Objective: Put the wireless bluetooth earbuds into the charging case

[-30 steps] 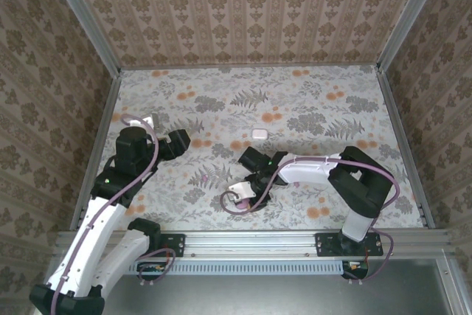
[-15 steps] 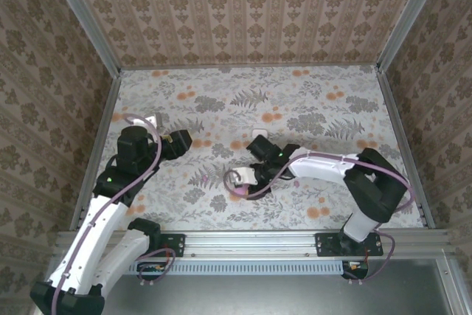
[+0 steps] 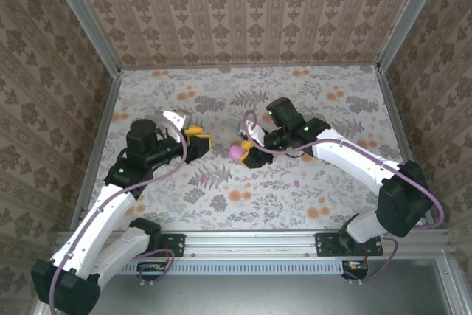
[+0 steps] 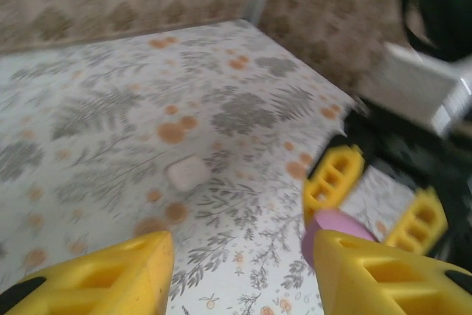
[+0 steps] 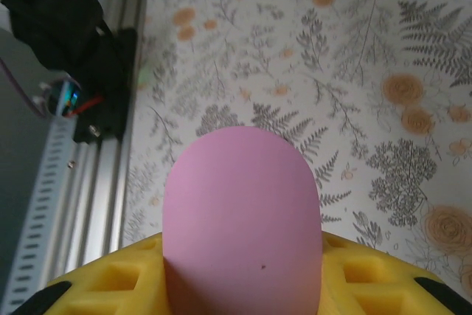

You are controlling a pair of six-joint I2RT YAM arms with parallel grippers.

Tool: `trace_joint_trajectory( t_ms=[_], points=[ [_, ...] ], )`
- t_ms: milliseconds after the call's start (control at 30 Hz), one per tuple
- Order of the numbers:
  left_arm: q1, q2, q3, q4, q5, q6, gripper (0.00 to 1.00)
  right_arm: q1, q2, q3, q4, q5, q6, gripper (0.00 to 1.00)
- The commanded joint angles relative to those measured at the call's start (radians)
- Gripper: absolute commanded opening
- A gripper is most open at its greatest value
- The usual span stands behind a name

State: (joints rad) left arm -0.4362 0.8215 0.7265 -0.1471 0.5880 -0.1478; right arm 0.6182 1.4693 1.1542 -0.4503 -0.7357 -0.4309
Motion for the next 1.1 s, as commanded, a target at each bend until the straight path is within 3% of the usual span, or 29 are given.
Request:
trace_joint_trajectory(
  t_ms=[0,200,400,833,1067],
  points=[
    [-0.013,0.009,-0.019,0.061,0.212,0.261,0.54,-0.013,-0.033,0.065,-0.093,-0.134,0.052,0.37],
    [-0.084,0.027,-0.04,0.106,0.341,0.397,0.65,-0.019,-0.044,0.106,-0.132,-0.177,0.035,0.38],
    [-0.12,0.06,-0.02,0.081,0.358,0.432,0.72,-0.019,-0.042,0.109,-0.114,-0.173,0.027,0.38],
    [-0.156,0.14,0.024,0.088,0.326,0.404,0.71,-0.018,-0.063,0.079,-0.065,-0.169,-0.029,0.38],
    [-0.173,0.176,0.047,0.087,0.325,0.399,0.62,-0.014,-0.07,0.07,-0.079,-0.15,-0.071,0.38]
  ],
)
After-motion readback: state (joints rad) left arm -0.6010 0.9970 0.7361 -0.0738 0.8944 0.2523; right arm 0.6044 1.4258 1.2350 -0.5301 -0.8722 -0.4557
